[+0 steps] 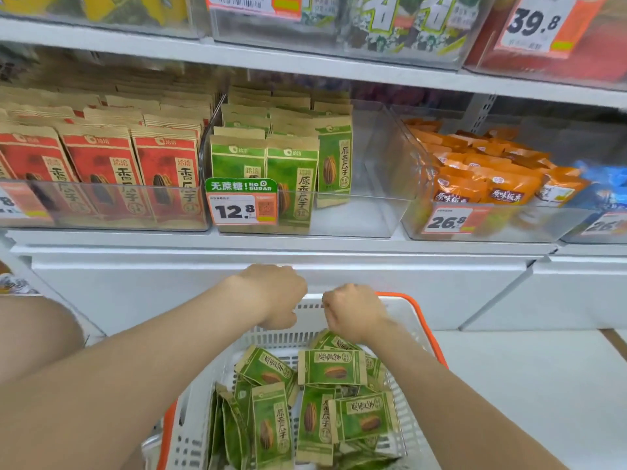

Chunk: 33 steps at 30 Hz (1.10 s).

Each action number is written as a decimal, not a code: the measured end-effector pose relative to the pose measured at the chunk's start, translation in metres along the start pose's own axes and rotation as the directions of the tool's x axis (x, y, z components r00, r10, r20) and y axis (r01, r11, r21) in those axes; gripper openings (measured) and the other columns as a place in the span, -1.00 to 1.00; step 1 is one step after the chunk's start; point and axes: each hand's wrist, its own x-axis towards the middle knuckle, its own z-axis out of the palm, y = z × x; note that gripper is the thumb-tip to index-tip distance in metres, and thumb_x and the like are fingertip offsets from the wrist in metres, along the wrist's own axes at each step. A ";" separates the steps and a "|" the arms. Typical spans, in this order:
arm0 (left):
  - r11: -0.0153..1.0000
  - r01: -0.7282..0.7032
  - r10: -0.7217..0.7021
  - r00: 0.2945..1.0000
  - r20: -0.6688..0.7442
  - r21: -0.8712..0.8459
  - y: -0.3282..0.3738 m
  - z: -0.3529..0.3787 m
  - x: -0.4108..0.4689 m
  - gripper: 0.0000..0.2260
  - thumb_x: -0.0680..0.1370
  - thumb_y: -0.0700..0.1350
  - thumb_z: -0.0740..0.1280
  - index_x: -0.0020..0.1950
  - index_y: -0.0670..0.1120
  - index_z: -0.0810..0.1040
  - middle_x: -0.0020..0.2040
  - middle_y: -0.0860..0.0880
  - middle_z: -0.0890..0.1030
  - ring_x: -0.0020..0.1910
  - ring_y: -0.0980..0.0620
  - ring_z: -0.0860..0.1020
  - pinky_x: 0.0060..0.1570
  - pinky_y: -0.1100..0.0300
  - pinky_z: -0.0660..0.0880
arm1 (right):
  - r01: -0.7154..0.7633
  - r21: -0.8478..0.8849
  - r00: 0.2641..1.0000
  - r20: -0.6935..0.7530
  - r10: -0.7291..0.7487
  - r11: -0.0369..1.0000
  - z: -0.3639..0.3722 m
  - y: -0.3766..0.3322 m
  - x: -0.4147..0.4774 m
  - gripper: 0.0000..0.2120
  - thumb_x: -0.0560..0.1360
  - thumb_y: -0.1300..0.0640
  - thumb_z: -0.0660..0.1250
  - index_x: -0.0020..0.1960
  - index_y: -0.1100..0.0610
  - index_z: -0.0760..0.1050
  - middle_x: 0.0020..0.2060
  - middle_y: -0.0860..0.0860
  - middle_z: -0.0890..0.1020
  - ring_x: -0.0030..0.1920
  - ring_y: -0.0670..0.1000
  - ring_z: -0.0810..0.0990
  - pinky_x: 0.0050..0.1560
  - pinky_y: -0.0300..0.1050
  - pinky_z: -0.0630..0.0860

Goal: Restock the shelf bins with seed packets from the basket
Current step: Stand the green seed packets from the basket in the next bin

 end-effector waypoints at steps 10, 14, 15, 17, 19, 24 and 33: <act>0.996 -0.060 0.068 0.991 0.117 -0.066 0.018 0.007 0.016 -0.69 0.70 -0.01 0.24 0.41 -0.06 0.52 0.29 -0.12 0.53 0.14 -0.18 0.63 -0.01 -0.01 0.56 | -0.272 0.084 0.875 0.436 0.210 0.959 0.134 -0.009 -0.041 -0.34 0.62 -0.13 0.36 0.59 0.00 0.15 0.47 0.08 0.41 0.42 0.20 0.47 0.30 0.21 0.51; 0.995 -0.064 0.073 0.989 0.127 -0.075 0.019 0.003 0.017 -0.68 0.71 0.02 0.24 0.43 -0.05 0.50 0.30 -0.11 0.52 0.14 -0.17 0.62 0.04 -0.02 0.58 | -0.228 -0.095 0.870 0.426 0.247 0.969 0.146 -0.022 -0.042 -0.23 0.59 -0.12 0.41 0.62 0.03 0.07 0.48 0.21 0.35 0.48 0.27 0.35 0.43 0.24 0.35; 0.995 -0.064 0.074 0.989 0.128 -0.079 0.019 0.002 0.017 -0.68 0.71 0.02 0.23 0.43 -0.05 0.50 0.31 -0.11 0.52 0.15 -0.17 0.62 0.04 -0.02 0.57 | -0.225 -0.106 0.852 0.461 0.248 0.969 0.145 -0.022 -0.042 -0.23 0.57 -0.10 0.45 0.60 0.03 0.11 0.48 0.22 0.34 0.49 0.29 0.33 0.45 0.24 0.33; 0.995 -0.058 0.068 0.989 0.128 -0.086 0.018 0.000 0.015 -0.68 0.71 0.01 0.23 0.44 -0.05 0.50 0.31 -0.11 0.52 0.16 -0.17 0.62 0.03 -0.02 0.56 | -0.226 -0.012 0.827 0.526 0.198 0.974 0.140 -0.020 -0.042 -0.33 0.54 -0.03 0.49 0.52 0.05 0.24 0.44 0.19 0.35 0.45 0.27 0.36 0.43 0.20 0.37; 0.995 -0.046 0.058 0.990 0.127 -0.094 0.015 -0.002 0.014 -0.68 0.72 0.00 0.22 0.44 -0.05 0.50 0.32 -0.11 0.53 0.14 -0.16 0.62 0.06 -0.03 0.57 | -0.260 0.230 0.848 0.518 0.108 0.938 0.129 -0.016 -0.040 -0.66 0.57 0.14 0.45 0.26 0.00 0.40 0.26 0.06 0.42 0.27 0.16 0.48 0.27 0.08 0.46; 0.991 0.058 -0.045 0.993 0.108 -0.117 0.001 -0.010 0.007 -0.66 0.67 0.04 0.28 0.38 -0.10 0.51 0.27 -0.11 0.54 0.13 -0.16 0.61 0.14 -0.07 0.61 | -0.312 0.698 0.950 0.247 0.193 0.645 0.066 -0.024 -0.023 -0.76 0.52 0.16 0.37 -0.08 -0.07 0.31 -0.22 -0.07 0.58 -0.23 -0.02 0.57 -0.27 -0.06 0.49; 0.702 -0.099 -0.246 0.896 -0.370 -0.706 -0.023 -0.046 -0.015 -0.71 0.59 0.15 0.46 -0.06 -0.07 0.61 -0.18 -0.02 0.68 -0.16 -0.02 0.63 -0.20 0.09 0.51 | 0.267 0.952 0.700 -0.299 0.648 0.151 -0.049 -0.062 0.000 -0.87 0.46 0.11 0.32 0.01 0.05 0.51 -0.30 0.06 0.63 -0.31 0.00 0.55 -0.30 -0.05 0.48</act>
